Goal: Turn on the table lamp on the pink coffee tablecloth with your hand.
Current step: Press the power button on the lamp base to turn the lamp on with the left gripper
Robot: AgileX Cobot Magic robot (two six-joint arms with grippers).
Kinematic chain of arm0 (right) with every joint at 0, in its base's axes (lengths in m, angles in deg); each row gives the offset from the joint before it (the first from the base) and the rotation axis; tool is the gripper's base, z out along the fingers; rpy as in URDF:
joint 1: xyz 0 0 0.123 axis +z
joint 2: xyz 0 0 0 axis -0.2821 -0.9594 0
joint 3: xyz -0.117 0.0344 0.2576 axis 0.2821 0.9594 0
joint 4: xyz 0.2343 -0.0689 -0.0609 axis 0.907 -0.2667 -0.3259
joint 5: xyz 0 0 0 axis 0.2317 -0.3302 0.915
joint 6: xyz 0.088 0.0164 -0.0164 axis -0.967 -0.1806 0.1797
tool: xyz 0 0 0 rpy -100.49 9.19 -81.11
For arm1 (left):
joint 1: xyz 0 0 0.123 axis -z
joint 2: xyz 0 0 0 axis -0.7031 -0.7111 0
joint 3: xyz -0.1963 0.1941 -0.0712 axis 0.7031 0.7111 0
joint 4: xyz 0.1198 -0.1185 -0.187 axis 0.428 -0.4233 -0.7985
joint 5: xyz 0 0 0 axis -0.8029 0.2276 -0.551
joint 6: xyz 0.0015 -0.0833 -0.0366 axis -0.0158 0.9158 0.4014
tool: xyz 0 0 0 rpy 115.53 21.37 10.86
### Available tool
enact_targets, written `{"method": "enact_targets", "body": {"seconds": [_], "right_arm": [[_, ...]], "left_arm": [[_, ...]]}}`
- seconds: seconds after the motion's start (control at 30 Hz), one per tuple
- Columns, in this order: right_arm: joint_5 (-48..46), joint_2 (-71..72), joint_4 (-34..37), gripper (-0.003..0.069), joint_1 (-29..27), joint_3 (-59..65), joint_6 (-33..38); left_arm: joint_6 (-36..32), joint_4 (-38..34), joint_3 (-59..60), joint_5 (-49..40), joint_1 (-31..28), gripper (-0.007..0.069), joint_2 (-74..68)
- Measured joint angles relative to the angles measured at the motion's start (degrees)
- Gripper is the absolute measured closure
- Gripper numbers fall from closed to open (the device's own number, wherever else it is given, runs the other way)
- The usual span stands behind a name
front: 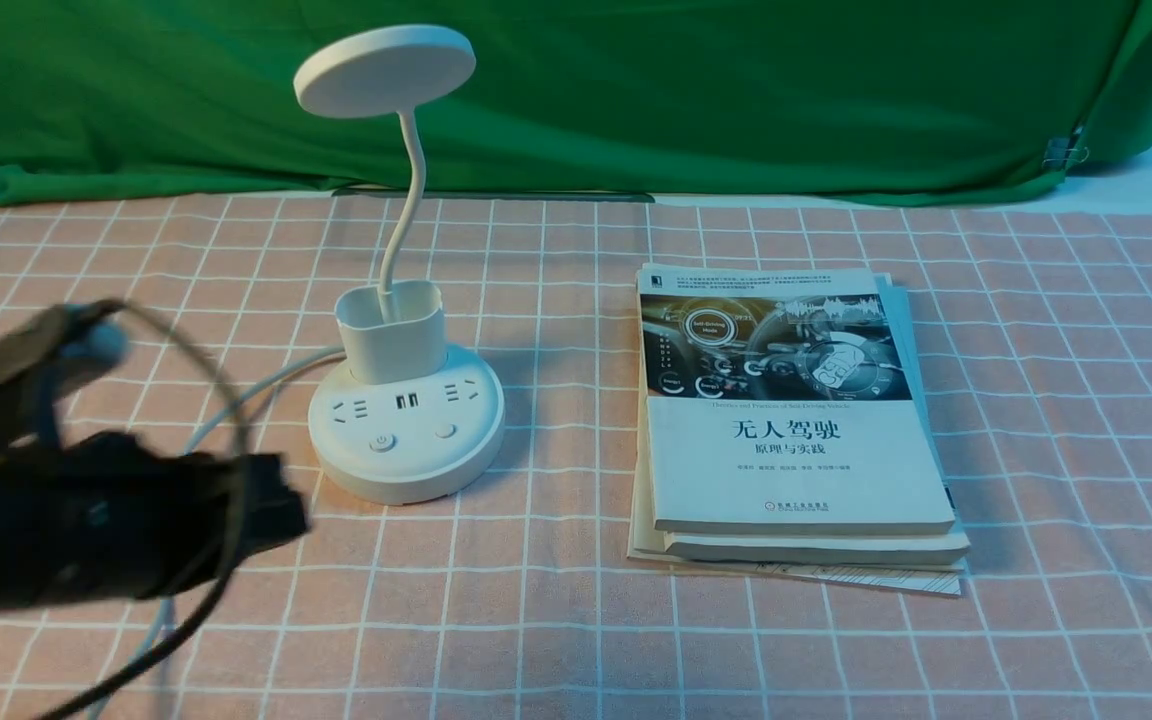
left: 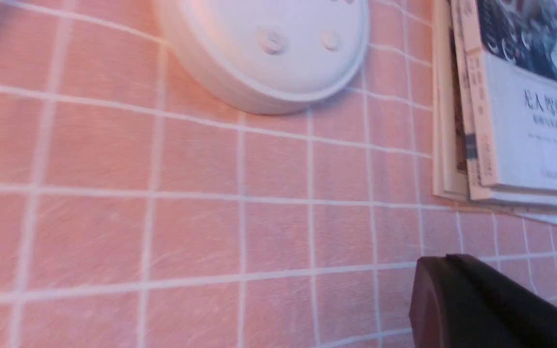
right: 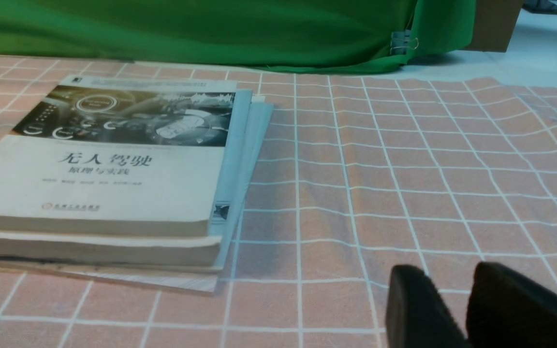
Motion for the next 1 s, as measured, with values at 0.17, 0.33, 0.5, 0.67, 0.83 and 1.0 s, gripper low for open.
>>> {"method": "enact_targets", "body": {"seconds": [0.17, 0.33, 0.5, 0.67, 0.83, 1.0], "right_arm": [[0.00, 0.00, 0.00, 0.0421, 0.00, 0.00, 0.00], [0.06, 0.00, 0.00, 0.0421, 0.00, 0.00, 0.00], [0.06, 0.00, 0.00, 0.0421, 0.00, 0.00, 0.00], [0.06, 0.00, 0.00, 0.0421, 0.00, 0.00, 0.00], [0.06, 0.00, 0.00, 0.0421, 0.00, 0.00, 0.00], [0.01, 0.00, 0.00, 0.0421, 0.00, 0.00, 0.00]], "left_arm": [[8.11, 14.02, -14.22, 2.19, 8.90, 0.0622, -16.54], [25.21, 36.35, -26.64, 1.56, 13.91, 0.0622, -27.44], [35.49, 49.95, -34.95, 0.12, 15.00, 0.0622, -34.64], [36.78, 51.46, -35.92, 0.73, 15.04, 0.0622, -35.94], [36.95, 53.12, -35.96, 0.73, 15.04, 0.0622, -36.13], [37.87, 53.83, -35.58, 1.71, 15.04, 0.0622, -37.76]]}}
